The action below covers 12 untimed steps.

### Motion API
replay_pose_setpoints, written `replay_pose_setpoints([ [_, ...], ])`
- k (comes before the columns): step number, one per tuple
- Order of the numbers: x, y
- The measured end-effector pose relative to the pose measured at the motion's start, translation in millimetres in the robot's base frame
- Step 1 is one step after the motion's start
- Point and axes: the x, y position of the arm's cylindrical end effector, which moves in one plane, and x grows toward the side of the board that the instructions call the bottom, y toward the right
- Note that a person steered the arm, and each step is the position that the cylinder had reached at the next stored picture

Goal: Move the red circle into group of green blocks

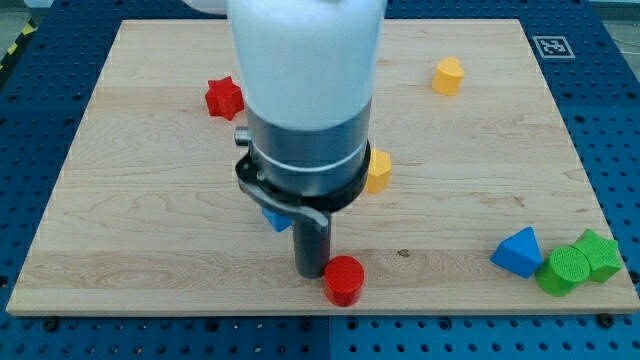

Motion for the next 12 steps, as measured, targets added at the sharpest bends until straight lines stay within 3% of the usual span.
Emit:
replay_pose_setpoints([
  [2,24.5,-11.6],
  [5,24.4,-8.7],
  [12,12.5,120.5],
])
